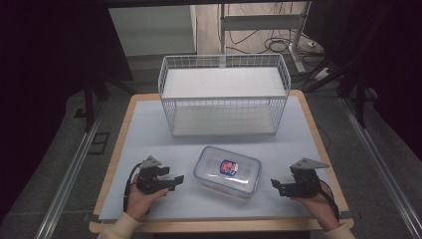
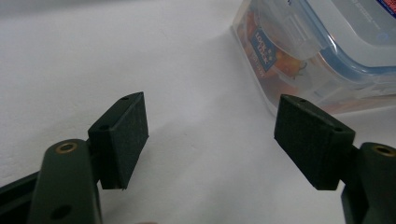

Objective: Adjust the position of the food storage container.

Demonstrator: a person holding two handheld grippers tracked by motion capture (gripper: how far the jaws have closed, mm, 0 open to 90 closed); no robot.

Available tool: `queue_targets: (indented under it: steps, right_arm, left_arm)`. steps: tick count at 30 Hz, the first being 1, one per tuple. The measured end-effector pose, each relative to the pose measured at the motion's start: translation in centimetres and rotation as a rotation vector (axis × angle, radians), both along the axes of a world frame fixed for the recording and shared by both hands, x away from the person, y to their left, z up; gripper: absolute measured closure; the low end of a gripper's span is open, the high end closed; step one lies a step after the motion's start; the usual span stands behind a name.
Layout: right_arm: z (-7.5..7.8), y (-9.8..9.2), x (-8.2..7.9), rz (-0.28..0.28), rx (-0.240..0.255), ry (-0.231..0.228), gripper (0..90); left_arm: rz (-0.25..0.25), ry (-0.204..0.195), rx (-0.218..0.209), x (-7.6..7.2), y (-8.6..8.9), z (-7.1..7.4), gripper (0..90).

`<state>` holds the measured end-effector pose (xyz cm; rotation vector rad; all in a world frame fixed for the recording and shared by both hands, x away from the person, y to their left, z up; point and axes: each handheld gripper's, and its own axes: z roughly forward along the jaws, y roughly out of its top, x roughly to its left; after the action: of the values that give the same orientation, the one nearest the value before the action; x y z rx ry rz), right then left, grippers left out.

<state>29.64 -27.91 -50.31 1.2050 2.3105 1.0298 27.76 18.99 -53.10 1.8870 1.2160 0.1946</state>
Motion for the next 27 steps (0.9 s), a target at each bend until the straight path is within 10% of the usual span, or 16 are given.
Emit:
queue_targets:
  steps: [27]
  right_arm:
    - [1.4,1.0,-0.9,0.069,0.016,0.020,23.2]
  left_arm:
    - [0.004,0.001,0.000,-0.2,-0.1,0.3,25.1]
